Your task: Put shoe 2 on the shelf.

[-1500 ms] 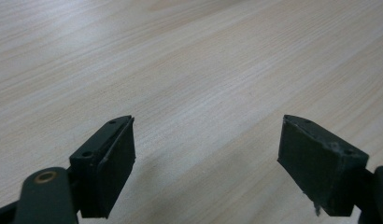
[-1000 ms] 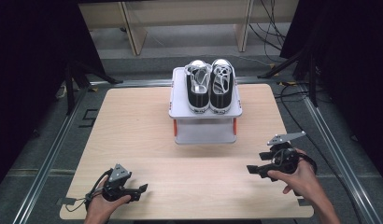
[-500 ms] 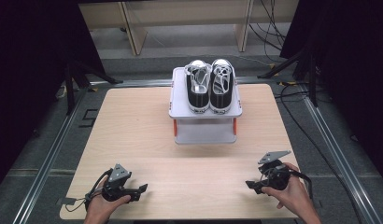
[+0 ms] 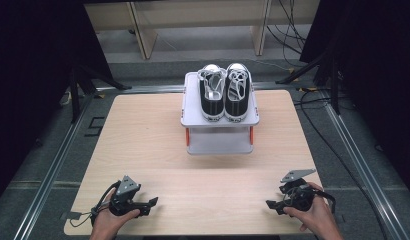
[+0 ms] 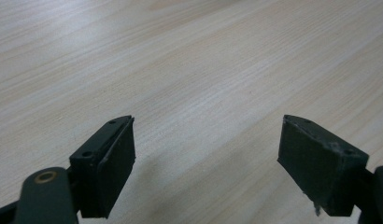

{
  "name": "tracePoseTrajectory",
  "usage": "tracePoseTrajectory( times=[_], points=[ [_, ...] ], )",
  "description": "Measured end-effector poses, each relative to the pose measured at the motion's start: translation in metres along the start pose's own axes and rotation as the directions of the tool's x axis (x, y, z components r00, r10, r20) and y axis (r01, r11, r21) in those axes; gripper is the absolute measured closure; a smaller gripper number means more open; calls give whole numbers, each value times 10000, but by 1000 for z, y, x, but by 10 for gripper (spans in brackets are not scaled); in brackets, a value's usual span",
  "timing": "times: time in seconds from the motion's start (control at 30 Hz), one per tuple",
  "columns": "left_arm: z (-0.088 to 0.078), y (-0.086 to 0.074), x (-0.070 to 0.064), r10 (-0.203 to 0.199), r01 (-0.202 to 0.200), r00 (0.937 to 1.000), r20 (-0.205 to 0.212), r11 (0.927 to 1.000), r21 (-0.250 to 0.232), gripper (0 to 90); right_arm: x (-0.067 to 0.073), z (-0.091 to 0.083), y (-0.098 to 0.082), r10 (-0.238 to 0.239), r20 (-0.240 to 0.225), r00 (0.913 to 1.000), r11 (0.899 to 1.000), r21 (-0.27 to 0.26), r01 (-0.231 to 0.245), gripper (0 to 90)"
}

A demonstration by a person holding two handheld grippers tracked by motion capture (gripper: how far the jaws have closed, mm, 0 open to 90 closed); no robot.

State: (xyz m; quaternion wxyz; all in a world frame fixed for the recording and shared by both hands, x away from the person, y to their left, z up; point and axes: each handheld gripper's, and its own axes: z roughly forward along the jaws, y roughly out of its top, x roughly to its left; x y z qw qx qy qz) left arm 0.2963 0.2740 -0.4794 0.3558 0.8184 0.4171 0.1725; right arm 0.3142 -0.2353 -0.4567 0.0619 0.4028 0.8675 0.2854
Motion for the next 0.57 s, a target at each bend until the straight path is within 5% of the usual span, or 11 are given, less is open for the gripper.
tracePoseTrajectory(
  times=[0.27, 0.57],
  points=[
    [0, 0, 0, 23, -23, 10000, 0, 10000, -39, 184, -6, 1, -8, 477, -274, 9985, 9980, -400, -488, 248],
    [1, 0, -1, -55, 55, 10000, 10, 10000, -71, 184, -7, 2, -8, 218, -309, 9993, 9988, -439, -232, 241]
  ],
)
